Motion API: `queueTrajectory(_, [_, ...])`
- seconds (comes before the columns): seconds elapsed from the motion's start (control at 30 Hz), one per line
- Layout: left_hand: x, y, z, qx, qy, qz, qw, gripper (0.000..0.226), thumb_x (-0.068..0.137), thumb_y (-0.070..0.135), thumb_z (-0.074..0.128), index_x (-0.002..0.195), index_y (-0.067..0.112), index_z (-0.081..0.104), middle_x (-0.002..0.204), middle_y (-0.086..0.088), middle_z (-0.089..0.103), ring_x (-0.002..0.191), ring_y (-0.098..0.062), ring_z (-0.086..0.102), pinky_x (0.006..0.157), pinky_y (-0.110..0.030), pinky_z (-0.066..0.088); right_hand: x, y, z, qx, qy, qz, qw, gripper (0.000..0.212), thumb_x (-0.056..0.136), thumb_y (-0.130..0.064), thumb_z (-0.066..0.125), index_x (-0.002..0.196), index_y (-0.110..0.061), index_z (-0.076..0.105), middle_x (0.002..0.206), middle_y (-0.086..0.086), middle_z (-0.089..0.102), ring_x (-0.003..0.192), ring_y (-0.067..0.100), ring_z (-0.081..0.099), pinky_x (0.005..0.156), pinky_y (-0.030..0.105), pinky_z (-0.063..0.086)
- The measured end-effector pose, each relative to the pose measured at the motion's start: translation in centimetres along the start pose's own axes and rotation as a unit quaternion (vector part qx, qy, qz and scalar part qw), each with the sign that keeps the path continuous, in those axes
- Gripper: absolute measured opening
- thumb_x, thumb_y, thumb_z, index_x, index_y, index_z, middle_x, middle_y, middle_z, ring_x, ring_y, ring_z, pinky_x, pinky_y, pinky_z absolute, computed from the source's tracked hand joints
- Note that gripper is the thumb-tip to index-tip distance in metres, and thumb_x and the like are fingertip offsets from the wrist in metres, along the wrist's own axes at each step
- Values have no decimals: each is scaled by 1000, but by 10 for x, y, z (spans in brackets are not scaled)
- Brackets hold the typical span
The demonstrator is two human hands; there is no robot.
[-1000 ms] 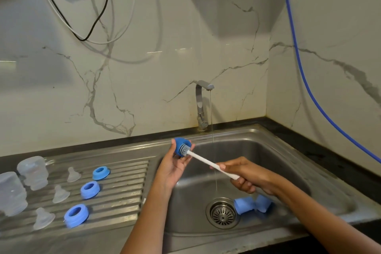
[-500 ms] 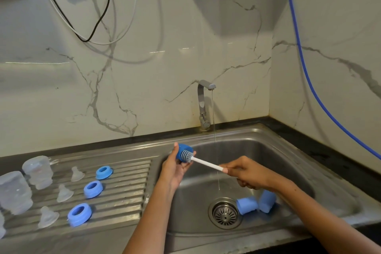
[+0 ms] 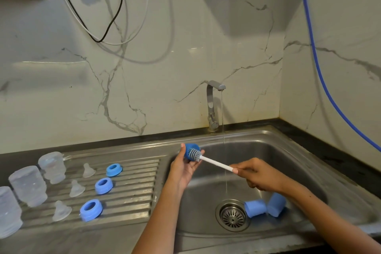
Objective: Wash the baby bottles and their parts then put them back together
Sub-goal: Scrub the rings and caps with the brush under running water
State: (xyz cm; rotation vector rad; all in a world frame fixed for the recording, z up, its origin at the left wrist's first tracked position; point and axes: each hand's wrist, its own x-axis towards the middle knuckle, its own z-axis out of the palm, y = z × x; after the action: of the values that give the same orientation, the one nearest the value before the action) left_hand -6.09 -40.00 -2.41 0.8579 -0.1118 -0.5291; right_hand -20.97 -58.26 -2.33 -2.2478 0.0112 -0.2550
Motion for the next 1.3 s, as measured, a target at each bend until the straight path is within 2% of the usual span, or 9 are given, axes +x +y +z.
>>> queueTrajectory(0.2, [2, -3, 6, 75, 29, 30, 996, 41, 91, 22, 60, 123, -2, 53, 116, -23, 63, 102, -31, 64, 89, -40, 52, 5, 3, 9, -155, 93, 8, 983, 27, 97, -39, 52, 123, -43, 58, 75, -8, 67, 56, 4, 51, 59, 27, 49])
queueTrajectory(0.33, [3, -4, 1, 96, 51, 59, 992, 46, 91, 23, 60, 126, -6, 48, 120, -27, 60, 108, -36, 62, 92, -43, 52, 8, -1, 12, -185, 48, -3, 982, 29, 98, -41, 49, 125, -38, 61, 77, -7, 68, 57, 4, 53, 63, 27, 50])
queueTrajectory(0.63, [-1, 7, -1, 19, -42, 3, 999, 32, 89, 23, 61, 115, 4, 56, 114, -21, 65, 97, -31, 68, 88, -39, 54, 1, 6, 8, -30, 26, -19, 999, 27, 96, -37, 53, 122, -36, 62, 63, -11, 63, 50, 1, 49, 50, 15, 41])
queueTrajectory(0.8, [3, -9, 4, 161, 91, 91, 979, 44, 81, 19, 73, 116, 0, 56, 110, -17, 67, 100, -25, 67, 85, -35, 55, 5, 2, 6, -318, 94, 13, 943, 33, 98, -49, 43, 129, -48, 52, 88, -6, 70, 63, 5, 58, 65, 23, 50])
queueTrajectory(0.87, [4, -9, 2, 161, 109, 107, 975, 49, 80, 20, 74, 120, 0, 53, 112, -18, 66, 101, -25, 66, 85, -34, 55, 6, 0, 10, -348, 104, 2, 932, 35, 99, -48, 40, 133, -47, 49, 86, -7, 68, 64, 5, 57, 63, 21, 48])
queueTrajectory(1.0, [4, -2, -4, 100, 5, 36, 994, 34, 89, 26, 62, 113, 3, 57, 107, -20, 68, 94, -28, 69, 85, -37, 54, 3, -3, 11, -150, 22, -12, 988, 31, 99, -37, 49, 127, -33, 60, 74, -3, 67, 54, 5, 52, 54, 21, 45])
queueTrajectory(1.13, [3, 5, -3, -24, -49, 1, 999, 35, 94, 33, 51, 113, 3, 53, 95, -18, 72, 85, -26, 72, 86, -38, 55, -1, -1, 5, 49, -4, 4, 999, 23, 96, -34, 54, 116, -30, 66, 52, -7, 50, 45, 2, 43, 44, 17, 37])
queueTrajectory(1.23, [3, 6, -3, -1, -41, 27, 999, 32, 94, 28, 53, 112, 2, 55, 93, -17, 73, 87, -25, 71, 82, -35, 56, 2, -1, 11, 42, 25, 15, 999, 24, 95, -35, 55, 116, -31, 67, 53, -10, 53, 47, 2, 44, 46, 18, 38])
queueTrajectory(1.3, [1, 1, -1, 102, -3, 65, 993, 36, 89, 23, 62, 116, 0, 55, 103, -17, 70, 96, -27, 68, 84, -35, 56, 3, 0, 10, -79, 62, 17, 995, 26, 96, -38, 54, 120, -35, 65, 62, -15, 63, 52, 2, 51, 51, 20, 45])
